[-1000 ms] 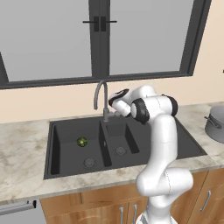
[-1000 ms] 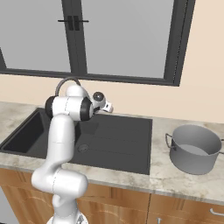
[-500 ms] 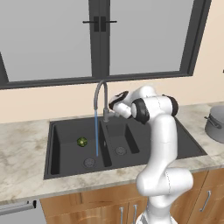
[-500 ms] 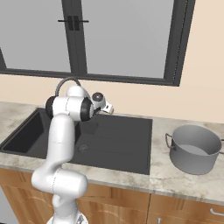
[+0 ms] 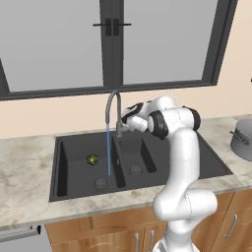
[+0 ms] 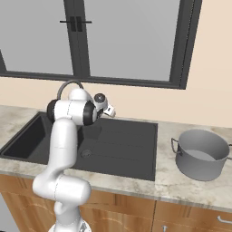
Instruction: Dump the broccoli from the pot into the sink. Then turn on the water and wash the broccoli. Then turn off the water and put the broccoli back in the pot.
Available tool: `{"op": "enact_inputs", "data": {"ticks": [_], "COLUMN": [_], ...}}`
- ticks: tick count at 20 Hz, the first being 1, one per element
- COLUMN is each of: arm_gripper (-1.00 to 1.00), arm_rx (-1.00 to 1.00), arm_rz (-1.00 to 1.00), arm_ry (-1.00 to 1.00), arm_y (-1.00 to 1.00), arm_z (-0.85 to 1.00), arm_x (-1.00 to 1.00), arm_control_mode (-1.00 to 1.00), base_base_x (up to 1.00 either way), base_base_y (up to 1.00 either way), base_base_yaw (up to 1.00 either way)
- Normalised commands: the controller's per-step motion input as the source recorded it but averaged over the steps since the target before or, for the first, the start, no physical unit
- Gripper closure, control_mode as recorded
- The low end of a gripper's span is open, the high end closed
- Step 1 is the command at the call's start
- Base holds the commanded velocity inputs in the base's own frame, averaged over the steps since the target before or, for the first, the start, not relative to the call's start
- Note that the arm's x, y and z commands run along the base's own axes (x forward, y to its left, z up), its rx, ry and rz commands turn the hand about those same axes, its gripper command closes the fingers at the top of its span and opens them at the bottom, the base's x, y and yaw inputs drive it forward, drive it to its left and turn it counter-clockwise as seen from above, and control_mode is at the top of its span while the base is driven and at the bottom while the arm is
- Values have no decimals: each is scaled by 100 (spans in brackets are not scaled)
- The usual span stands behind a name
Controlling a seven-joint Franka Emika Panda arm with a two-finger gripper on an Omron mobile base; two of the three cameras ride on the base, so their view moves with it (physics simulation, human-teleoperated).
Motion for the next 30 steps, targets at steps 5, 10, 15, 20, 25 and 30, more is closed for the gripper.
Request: {"op": "enact_inputs", "data": {"ticks": [5, 10, 15, 20, 25, 30], "arm_gripper": [-100, -100, -100, -100, -100, -100], "arm_rx": [4, 3, 3, 1, 0, 0], "arm_rz": [-5, -5, -4, -5, -6, -1], "arm_ry": [0, 0, 0, 0, 10, 12], "arm_y": [-24, -19, -17, -28, -22, -6], "arm_z": [25, 33, 22, 5, -6, -14], "arm_x": [-1, -39, -61, -53, -7, 23], "arm_control_mode": [-100, -100, -100, -100, -100, -100], "base_base_x": [0, 0, 0, 0, 0, 0], "base_base_y": [0, 0, 0, 0, 0, 0], "base_base_yaw": [0, 0, 0, 0, 0, 0]}}
